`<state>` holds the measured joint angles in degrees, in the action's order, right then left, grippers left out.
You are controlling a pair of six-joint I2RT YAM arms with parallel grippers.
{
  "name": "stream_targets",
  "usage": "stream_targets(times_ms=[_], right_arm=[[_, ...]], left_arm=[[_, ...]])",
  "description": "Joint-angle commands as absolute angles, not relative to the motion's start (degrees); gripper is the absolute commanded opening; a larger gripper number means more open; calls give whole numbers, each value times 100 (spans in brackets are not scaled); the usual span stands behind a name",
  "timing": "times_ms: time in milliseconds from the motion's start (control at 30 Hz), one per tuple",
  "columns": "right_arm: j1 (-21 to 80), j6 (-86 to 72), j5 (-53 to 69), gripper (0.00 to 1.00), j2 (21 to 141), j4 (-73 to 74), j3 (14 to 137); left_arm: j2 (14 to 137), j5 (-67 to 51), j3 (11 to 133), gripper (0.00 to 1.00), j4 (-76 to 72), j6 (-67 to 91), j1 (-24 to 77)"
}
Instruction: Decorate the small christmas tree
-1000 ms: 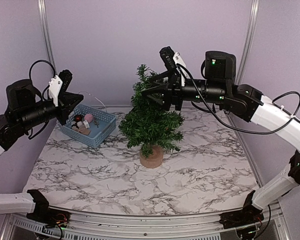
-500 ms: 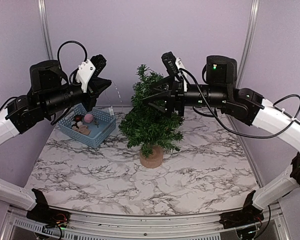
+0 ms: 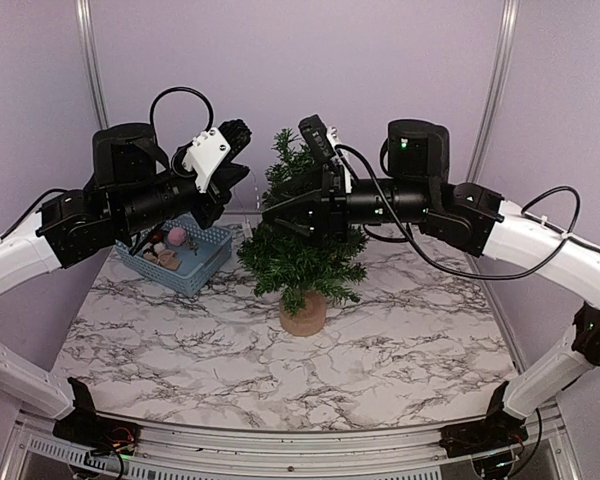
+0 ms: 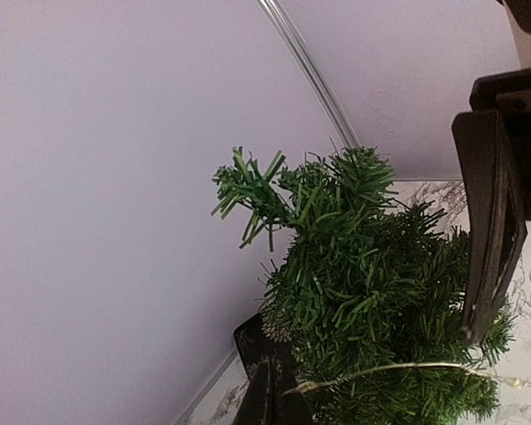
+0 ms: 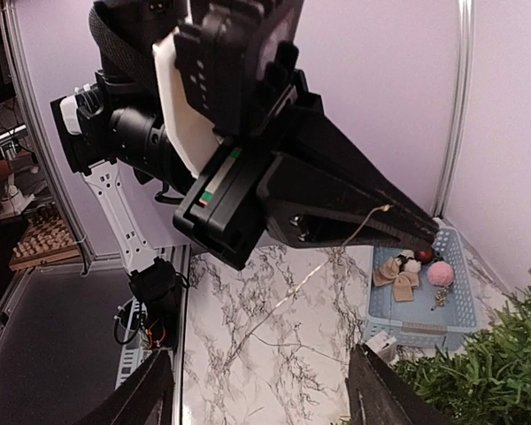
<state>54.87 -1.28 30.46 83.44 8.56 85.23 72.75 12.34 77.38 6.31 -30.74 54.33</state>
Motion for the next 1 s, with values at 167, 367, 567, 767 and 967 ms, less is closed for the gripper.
stream_targets(times_ms=[167, 367, 567, 767, 967], right_arm=[[5696, -615, 2450, 48, 8835, 551, 9025], [5704, -628, 2014, 16, 8711, 479, 8899], [5704, -359, 1735, 0, 8393, 571, 8655], [5704, -42, 1748, 0, 8164, 903, 8645], [5704, 246, 1799, 0, 8122, 1239, 8773]], left_arm=[[7339, 1515, 7950, 0, 264, -3137, 5586], [7317, 1563, 7859, 0, 237, -3130, 5625], [7112, 1553, 7547, 0, 58, -3012, 5625], [6755, 1501, 6918, 7, -268, -2826, 5616], [6573, 1322, 6480, 14, -413, -2549, 5567]])
